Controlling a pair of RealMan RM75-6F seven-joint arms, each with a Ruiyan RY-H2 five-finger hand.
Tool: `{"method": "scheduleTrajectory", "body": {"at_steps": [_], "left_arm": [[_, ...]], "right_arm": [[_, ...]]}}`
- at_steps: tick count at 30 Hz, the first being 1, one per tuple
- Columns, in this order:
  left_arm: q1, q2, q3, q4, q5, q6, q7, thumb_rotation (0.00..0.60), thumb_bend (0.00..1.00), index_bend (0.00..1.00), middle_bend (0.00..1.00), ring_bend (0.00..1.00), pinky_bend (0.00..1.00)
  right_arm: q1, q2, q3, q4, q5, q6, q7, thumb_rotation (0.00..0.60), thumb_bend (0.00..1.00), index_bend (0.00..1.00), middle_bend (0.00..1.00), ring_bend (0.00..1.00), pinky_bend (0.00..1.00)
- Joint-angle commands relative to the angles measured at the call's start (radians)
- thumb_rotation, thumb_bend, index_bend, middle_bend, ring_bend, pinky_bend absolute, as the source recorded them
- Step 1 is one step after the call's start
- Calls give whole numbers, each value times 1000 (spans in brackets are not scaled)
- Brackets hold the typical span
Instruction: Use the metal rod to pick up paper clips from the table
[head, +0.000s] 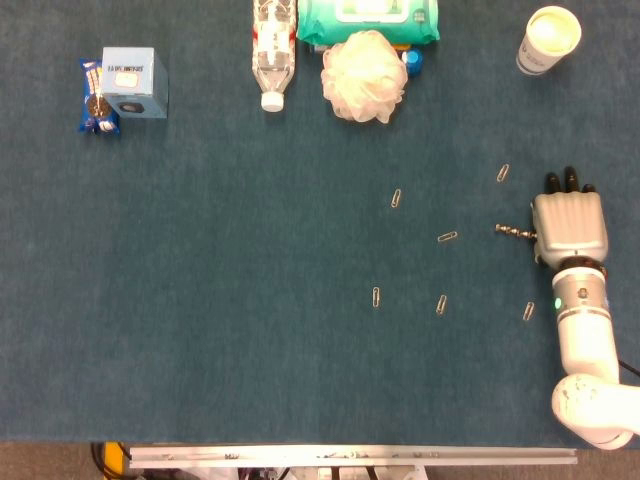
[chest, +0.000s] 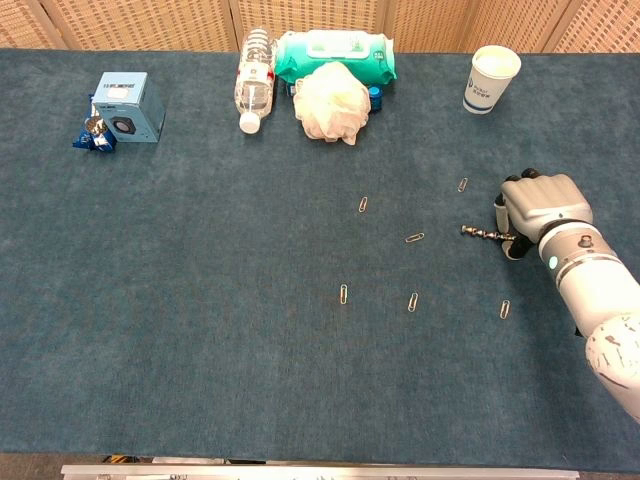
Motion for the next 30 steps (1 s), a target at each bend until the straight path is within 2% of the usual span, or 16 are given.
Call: {"method": "scheduleTrajectory", "body": {"at_steps": [1, 8, 30], "left_arm": [[1, 0, 0, 2, 0, 0, -2, 600, 142, 573, 562, 535, 738], [3, 0, 0, 4, -2, -1, -6, 600, 142, 573, 562, 535, 738], [5, -2, -1, 9, -3, -4, -10, 600, 142, 573, 562, 535, 738]], "right_arm": [[1, 0, 0, 0, 2, -2, -1, 600, 293, 525, 151, 51, 239], [4, -4, 0, 2, 5, -3, -2, 600, 294, 534, 151, 51, 239], [5, -1, -1, -10, 4, 2, 7, 600, 387, 616, 163, 51, 239]]}}
